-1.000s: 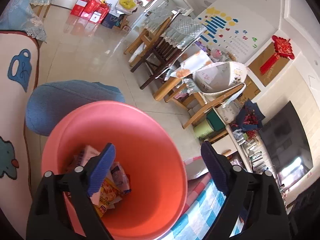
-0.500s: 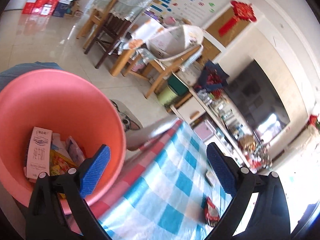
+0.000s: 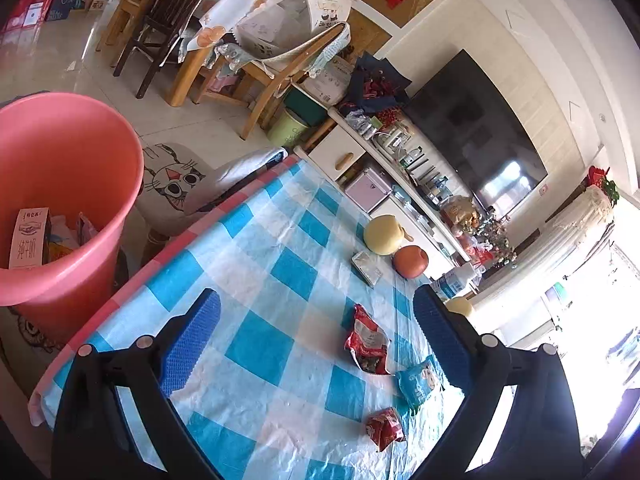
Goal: Collect trash
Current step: 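Return both tools from the pink bucket to the table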
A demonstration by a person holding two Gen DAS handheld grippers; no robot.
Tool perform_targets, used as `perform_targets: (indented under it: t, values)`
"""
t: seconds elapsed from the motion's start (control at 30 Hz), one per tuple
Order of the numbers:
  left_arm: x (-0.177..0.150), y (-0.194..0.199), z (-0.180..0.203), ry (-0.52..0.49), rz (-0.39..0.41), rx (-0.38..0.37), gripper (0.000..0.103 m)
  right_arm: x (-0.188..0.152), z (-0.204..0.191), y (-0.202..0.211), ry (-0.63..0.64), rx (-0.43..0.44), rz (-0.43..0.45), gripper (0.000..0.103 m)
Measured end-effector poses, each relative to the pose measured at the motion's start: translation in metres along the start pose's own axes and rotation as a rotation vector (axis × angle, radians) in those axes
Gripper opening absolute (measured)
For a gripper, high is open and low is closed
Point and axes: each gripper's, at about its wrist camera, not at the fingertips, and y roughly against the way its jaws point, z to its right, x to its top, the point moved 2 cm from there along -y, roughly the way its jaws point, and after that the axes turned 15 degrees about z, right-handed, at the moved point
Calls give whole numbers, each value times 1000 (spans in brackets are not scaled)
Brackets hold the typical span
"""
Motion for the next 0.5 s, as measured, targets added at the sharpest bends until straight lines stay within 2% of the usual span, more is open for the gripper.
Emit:
perform_targets:
  t: [0.13, 0.33, 0.5]
  values:
    - [-5, 2, 1, 2, -17, -6, 97, 5, -16, 15, 30, 26, 19, 90]
    - [2, 9, -8, 20, 10, -6, 97, 15, -49, 26, 78, 77, 30, 90]
    - [4, 7, -8, 35, 15, -7, 97, 29, -57, 36, 89, 88, 49, 91]
